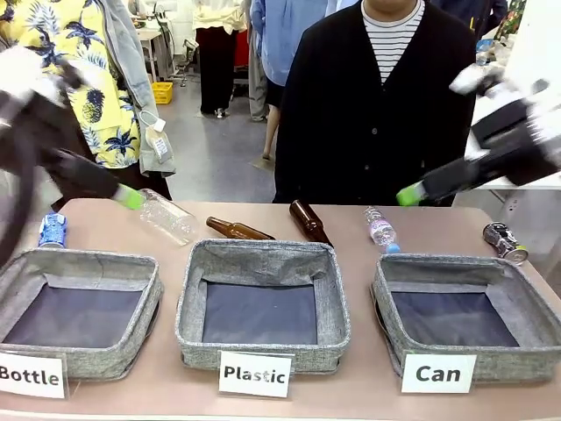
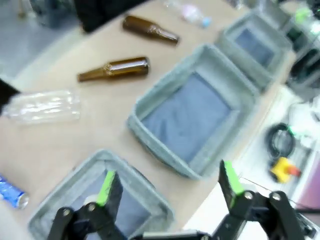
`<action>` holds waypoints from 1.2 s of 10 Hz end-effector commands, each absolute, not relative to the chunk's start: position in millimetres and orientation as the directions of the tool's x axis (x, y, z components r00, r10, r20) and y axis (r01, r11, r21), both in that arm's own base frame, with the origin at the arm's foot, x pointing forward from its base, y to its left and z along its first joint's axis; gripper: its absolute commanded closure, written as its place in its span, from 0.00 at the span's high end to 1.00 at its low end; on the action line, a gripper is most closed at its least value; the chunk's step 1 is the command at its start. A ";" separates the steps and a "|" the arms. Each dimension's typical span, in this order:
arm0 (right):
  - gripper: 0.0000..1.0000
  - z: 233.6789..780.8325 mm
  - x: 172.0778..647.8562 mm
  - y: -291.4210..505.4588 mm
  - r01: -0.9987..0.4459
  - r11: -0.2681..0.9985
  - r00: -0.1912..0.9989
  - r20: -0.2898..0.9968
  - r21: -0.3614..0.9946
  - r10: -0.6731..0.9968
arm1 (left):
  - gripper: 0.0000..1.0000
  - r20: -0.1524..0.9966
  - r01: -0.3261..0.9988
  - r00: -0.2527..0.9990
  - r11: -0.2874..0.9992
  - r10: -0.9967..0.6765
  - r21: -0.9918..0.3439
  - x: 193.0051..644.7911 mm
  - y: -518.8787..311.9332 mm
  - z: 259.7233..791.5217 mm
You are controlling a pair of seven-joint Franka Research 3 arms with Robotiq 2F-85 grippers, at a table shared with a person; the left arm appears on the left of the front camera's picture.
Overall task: Sort the can waste into the basket.
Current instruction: Pick up the can waste from the table and place it in the right Fabric basket.
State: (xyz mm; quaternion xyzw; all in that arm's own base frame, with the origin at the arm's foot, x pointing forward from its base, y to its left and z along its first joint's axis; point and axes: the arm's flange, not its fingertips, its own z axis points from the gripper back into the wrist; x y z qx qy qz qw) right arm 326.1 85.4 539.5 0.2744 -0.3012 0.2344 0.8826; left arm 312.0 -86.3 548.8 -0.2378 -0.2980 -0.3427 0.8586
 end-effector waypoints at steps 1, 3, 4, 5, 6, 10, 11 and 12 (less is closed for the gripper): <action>1.00 517.0 287.5 11.2 -0.544 0.682 0.694 0.719 0.488 0.040 | 1.00 0.719 0.747 0.602 0.564 -0.347 -0.353 285.5 5.2 532.6; 1.00 490.9 272.8 -53.8 -0.402 0.640 0.696 0.673 0.655 -0.250 | 1.00 0.737 0.621 0.672 0.593 -0.068 -0.512 281.3 92.7 517.9; 1.00 474.3 264.8 -84.5 -0.311 0.631 0.682 0.629 0.711 -0.372 | 1.00 0.713 0.539 0.697 0.603 0.072 -0.587 277.9 133.8 499.7; 1.00 462.6 258.3 -107.5 -0.238 0.617 0.658 0.591 0.751 -0.466 | 1.00 0.711 0.512 0.684 0.585 0.165 -0.629 269.1 167.1 482.8; 1.00 452.5 254.2 -124.7 -0.195 0.597 0.632 0.565 0.778 -0.530 | 1.00 0.688 0.469 0.673 0.561 0.273 -0.682 257.6 192.0 462.4; 1.00 416.9 266.8 -153.4 0.022 0.580 0.622 0.443 0.814 -0.645 | 1.00 0.565 0.284 0.604 0.511 0.562 -0.812 222.8 247.9 404.8; 1.00 414.4 274.0 -148.1 0.009 0.601 0.644 0.455 0.799 -0.615 | 1.00 0.544 0.252 0.596 0.506 0.591 -0.825 222.2 244.8 398.7; 1.00 461.8 300.8 -215.0 -0.001 0.559 0.640 0.430 0.829 -0.637 | 1.00 0.567 0.287 0.629 0.519 0.532 -0.805 224.0 274.0 417.6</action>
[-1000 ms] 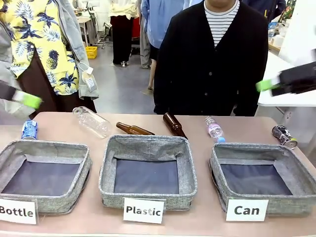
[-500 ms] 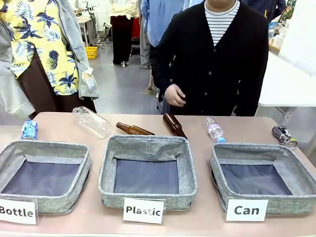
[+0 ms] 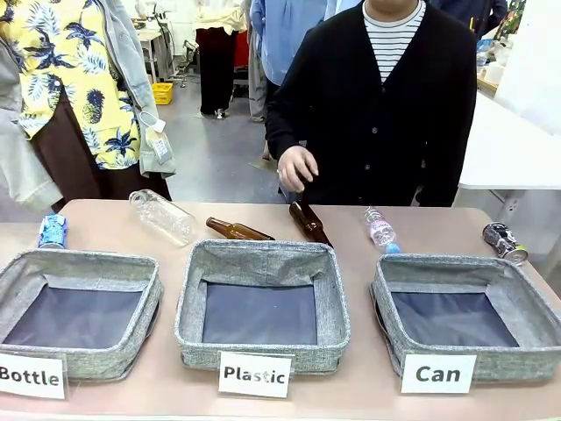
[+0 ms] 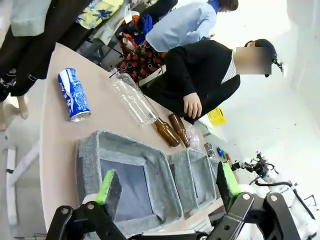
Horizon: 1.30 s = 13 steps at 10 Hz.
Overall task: Sort the can waste into the basket.
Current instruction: Pick up the can waste from the table and place it in the right Fabric basket.
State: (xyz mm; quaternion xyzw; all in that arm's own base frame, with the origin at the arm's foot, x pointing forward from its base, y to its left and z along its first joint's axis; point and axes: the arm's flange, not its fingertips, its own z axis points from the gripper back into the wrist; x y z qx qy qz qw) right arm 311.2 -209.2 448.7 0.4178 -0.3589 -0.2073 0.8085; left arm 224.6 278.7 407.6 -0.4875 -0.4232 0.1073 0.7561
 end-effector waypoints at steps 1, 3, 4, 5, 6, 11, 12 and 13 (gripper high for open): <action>1.00 461.8 300.8 -215.0 -0.001 0.559 0.640 0.430 0.829 -0.637 | 1.00 0.567 0.287 0.629 0.519 0.532 -0.805 224.0 274.0 417.6; 1.00 461.8 300.8 -215.0 -0.001 0.559 0.640 0.430 0.829 -0.637 | 1.00 0.567 0.287 0.629 0.519 0.532 -0.805 224.0 274.0 417.6; 1.00 461.8 300.8 -215.0 -0.001 0.559 0.640 0.430 0.829 -0.637 | 1.00 0.567 0.287 0.629 0.519 0.532 -0.805 224.0 274.0 417.6; 1.00 461.8 300.8 -215.0 -0.001 0.559 0.640 0.430 0.829 -0.637 | 1.00 0.547 0.271 0.640 0.508 0.539 -0.818 226.0 272.2 415.8; 1.00 461.8 300.8 -215.0 -0.001 0.559 0.640 0.430 0.829 -0.637 | 1.00 0.615 0.225 0.648 0.658 0.449 -0.718 231.9 249.8 436.5; 1.00 461.8 300.8 -215.0 -0.001 0.559 0.640 0.430 0.829 -0.637 | 1.00 0.559 0.018 0.792 0.906 0.245 -0.423 346.1 183.8 511.3; 1.00 461.8 300.8 -215.0 -0.001 0.559 0.640 0.430 0.829 -0.637 | 1.00 0.542 -0.017 0.805 0.923 0.240 -0.384 372.8 179.3 516.2; 1.00 461.8 300.8 -215.0 -0.001 0.559 0.640 0.430 0.829 -0.637 | 1.00 0.532 -0.087 0.810 0.949 0.245 -0.305 402.8 174.2 518.7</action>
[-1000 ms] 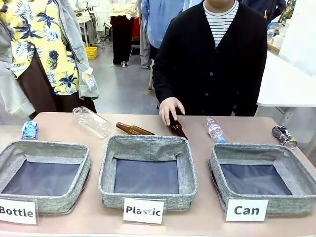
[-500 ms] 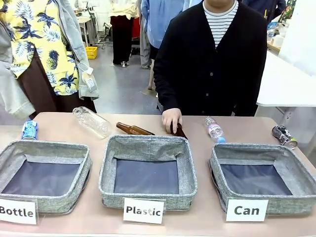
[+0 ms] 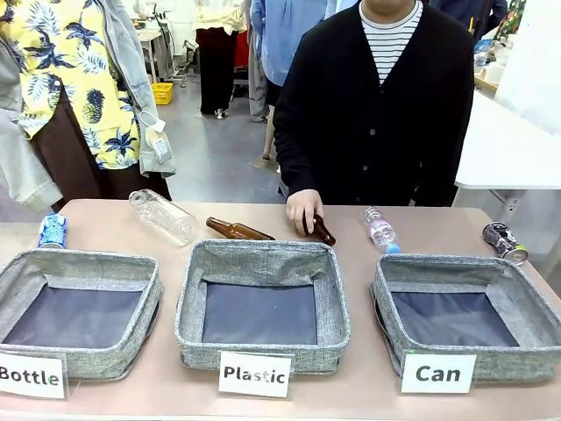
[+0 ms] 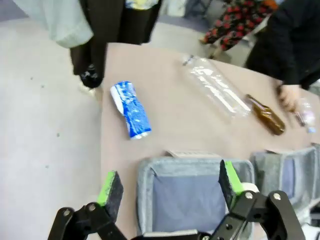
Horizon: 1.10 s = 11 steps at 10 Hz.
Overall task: Sort the can waste into the basket.
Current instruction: Pick up the can waste from the table and place it in the right Fabric basket.
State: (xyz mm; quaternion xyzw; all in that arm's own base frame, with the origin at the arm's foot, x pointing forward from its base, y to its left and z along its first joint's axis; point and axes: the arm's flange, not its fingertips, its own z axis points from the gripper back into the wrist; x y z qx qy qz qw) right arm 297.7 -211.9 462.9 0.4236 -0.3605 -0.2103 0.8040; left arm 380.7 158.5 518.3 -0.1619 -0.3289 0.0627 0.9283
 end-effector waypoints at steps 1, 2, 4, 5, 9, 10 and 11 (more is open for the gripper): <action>1.00 461.8 300.8 -215.0 -0.001 0.559 0.640 0.430 0.829 -0.637 | 1.00 0.538 -0.137 0.806 0.962 0.247 -0.237 417.9 166.2 519.4; 1.00 461.8 300.8 -215.0 -0.001 0.559 0.640 0.430 0.829 -0.637 | 1.00 0.579 -0.140 0.776 0.963 0.250 -0.229 415.9 154.3 521.4; 1.00 461.8 300.8 -215.0 -0.001 0.559 0.640 0.430 0.829 -0.637 | 1.00 0.576 -0.064 0.786 0.957 0.224 -0.285 405.5 158.2 514.9; 1.00 461.8 300.8 -215.0 -0.001 0.559 0.640 0.430 0.829 -0.637 | 1.00 0.576 -0.064 0.786 0.957 0.224 -0.285 405.5 158.2 514.9; 1.00 461.8 300.8 -215.0 -0.001 0.559 0.640 0.430 0.829 -0.637 | 1.00 0.558 -0.129 0.787 0.955 0.263 -0.268 439.9 142.3 516.0; 1.00 461.8 300.8 -215.0 -0.001 0.559 0.640 0.430 0.829 -0.637 | 1.00 0.538 -0.130 0.804 0.958 0.254 -0.257 457.7 137.3 515.0; 1.00 461.8 300.8 -215.0 -0.001 0.559 0.640 0.430 0.829 -0.637 | 1.00 0.456 -0.045 0.874 0.963 0.167 -0.266 471.7 143.4 510.5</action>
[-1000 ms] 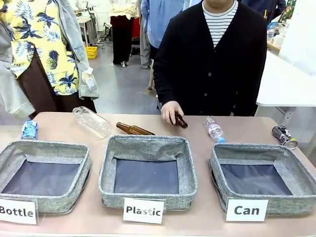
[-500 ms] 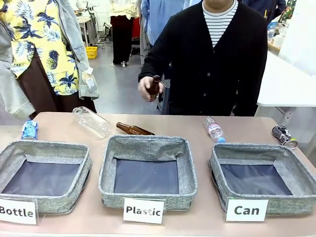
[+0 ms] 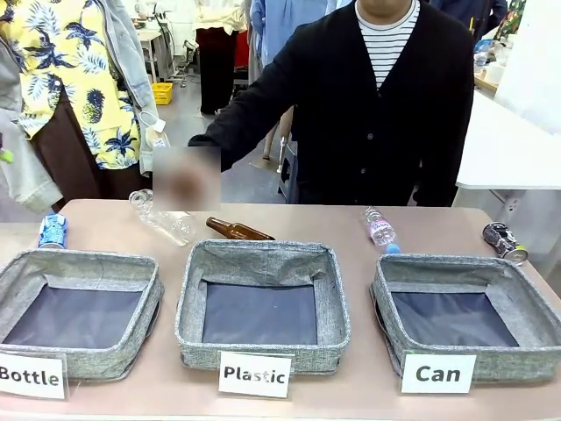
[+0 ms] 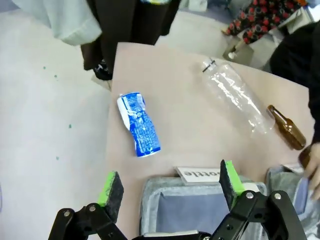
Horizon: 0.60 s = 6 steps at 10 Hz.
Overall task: Sort the can waste into the basket.
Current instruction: Pick up the can waste from the table and place it in the right Fabric basket.
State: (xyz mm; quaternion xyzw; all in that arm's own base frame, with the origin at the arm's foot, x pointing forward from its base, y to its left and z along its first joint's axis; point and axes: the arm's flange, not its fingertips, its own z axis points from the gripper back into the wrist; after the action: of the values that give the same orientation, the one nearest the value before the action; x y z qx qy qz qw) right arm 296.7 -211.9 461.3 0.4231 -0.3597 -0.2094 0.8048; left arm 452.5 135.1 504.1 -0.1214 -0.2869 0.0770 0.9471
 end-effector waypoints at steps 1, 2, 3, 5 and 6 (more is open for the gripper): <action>1.00 461.8 300.8 -215.0 -0.001 0.559 0.640 0.430 0.829 -0.637 | 1.00 0.406 0.041 0.905 0.927 0.123 -0.374 469.6 172.6 514.4; 1.00 461.8 300.8 -215.0 -0.001 0.559 0.640 0.430 0.829 -0.637 | 1.00 0.395 0.080 0.908 0.867 0.140 -0.491 455.0 215.4 522.8; 1.00 461.8 300.8 -215.0 -0.001 0.559 0.640 0.430 0.829 -0.637 | 1.00 0.396 0.117 0.905 0.806 0.154 -0.581 437.4 267.0 528.6; 1.00 461.8 300.8 -215.0 -0.001 0.559 0.640 0.430 0.829 -0.637 | 1.00 0.403 0.229 0.902 0.624 0.151 -0.747 395.9 363.4 521.4; 1.00 461.8 300.8 -215.0 -0.001 0.559 0.640 0.430 0.829 -0.637 | 1.00 0.384 0.187 0.896 0.596 0.222 -0.781 383.8 385.4 510.6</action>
State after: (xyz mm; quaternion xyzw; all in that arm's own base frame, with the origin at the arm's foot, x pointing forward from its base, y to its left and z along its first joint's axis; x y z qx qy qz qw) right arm 297.4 -212.1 462.0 0.4229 -0.3603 -0.2095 0.8046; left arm 347.4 350.6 522.5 -0.4050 -0.2701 0.0001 0.8735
